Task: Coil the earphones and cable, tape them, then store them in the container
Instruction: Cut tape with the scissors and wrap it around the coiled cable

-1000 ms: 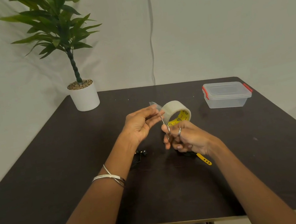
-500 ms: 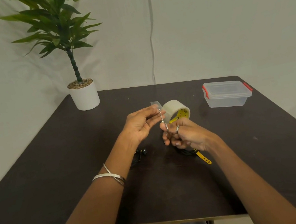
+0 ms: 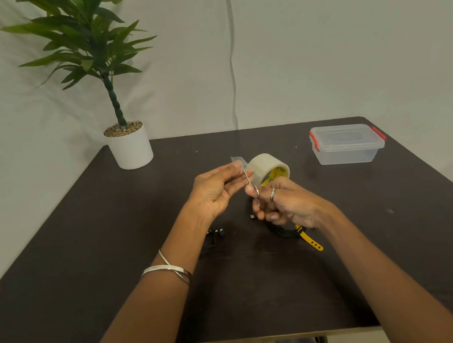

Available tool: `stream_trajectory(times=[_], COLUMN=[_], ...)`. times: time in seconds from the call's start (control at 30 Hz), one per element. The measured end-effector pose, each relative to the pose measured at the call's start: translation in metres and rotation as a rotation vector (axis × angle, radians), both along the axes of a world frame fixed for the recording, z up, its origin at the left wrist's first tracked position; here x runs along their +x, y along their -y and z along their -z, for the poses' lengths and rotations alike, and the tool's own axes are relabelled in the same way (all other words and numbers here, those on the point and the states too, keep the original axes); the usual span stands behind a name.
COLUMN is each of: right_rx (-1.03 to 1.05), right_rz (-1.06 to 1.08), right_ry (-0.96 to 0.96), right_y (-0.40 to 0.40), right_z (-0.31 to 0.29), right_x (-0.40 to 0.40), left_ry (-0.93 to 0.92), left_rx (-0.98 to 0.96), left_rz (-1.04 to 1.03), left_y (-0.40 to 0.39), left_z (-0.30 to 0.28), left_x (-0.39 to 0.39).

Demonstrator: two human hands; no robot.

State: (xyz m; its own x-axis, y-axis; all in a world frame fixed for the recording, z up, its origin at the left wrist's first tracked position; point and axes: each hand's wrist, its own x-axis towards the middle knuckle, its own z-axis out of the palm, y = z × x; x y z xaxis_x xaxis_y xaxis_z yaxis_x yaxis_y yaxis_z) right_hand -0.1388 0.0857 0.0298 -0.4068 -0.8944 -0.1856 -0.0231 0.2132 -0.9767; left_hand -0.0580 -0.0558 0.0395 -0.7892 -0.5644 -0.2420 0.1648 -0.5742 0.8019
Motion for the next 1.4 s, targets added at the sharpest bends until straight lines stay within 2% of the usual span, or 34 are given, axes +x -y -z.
stream_trajectory(times=[0.4,0.63,1.4], right_rx=[-0.126,-0.119,-0.101], right_rz=[0.088,0.11,0.078], right_ry=[0.089,0.149,0.081], right_y=[0.006,0.007,0.005], right_z=[0.014,0.01,0.005], right_x=[0.009,0.008,-0.001], left_ry=[-0.042,-0.04,-0.063], left_rx=[0.039,0.017,-0.005], left_rz=[-0.009,0.023,0.076], left_y=[-0.002,-0.005,-0.004], left_z=[-0.002,-0.001,0.0], left_x=[0.002,0.004,0.004])
